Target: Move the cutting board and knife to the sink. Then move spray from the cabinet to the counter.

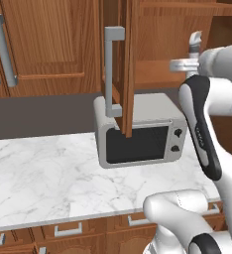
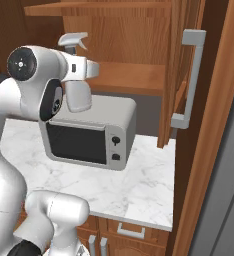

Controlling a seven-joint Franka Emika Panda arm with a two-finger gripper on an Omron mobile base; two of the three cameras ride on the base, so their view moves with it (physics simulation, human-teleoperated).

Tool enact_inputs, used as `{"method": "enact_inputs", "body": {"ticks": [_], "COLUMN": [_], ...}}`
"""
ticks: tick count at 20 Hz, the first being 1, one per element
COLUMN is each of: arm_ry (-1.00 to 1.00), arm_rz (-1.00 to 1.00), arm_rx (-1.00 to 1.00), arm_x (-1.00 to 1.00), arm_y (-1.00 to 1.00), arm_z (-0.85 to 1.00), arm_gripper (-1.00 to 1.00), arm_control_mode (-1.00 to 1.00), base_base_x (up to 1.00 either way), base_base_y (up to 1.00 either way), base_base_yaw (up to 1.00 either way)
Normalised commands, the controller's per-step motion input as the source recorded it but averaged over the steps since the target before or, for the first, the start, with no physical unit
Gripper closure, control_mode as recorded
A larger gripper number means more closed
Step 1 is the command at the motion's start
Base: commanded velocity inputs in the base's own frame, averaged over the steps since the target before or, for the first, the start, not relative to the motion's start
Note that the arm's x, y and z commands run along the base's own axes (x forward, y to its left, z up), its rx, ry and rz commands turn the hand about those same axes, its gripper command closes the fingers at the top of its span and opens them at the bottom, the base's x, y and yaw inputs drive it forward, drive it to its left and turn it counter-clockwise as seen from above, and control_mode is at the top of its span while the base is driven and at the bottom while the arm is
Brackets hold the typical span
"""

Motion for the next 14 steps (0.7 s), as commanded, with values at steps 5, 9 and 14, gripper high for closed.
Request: {"method": "enact_inputs", "body": {"ticks": [5,9,14], "arm_ry": [0.00,0.00,0.00], "arm_rz": [0.00,0.00,0.00], "arm_rx": [0.00,0.05,0.05], "arm_x": [-0.81,-0.83,-0.72], "arm_y": [-0.06,0.00,0.00], "arm_z": [-0.01,-0.11,-0.07], "arm_gripper": [1.00,1.00,1.00], "arm_control_mode": [-1.00,-1.00,-1.00], "base_base_x": [0.00,0.00,0.00], "base_base_y": [0.00,0.00,0.00], "base_base_yaw": [0.00,0.00,0.00]}}
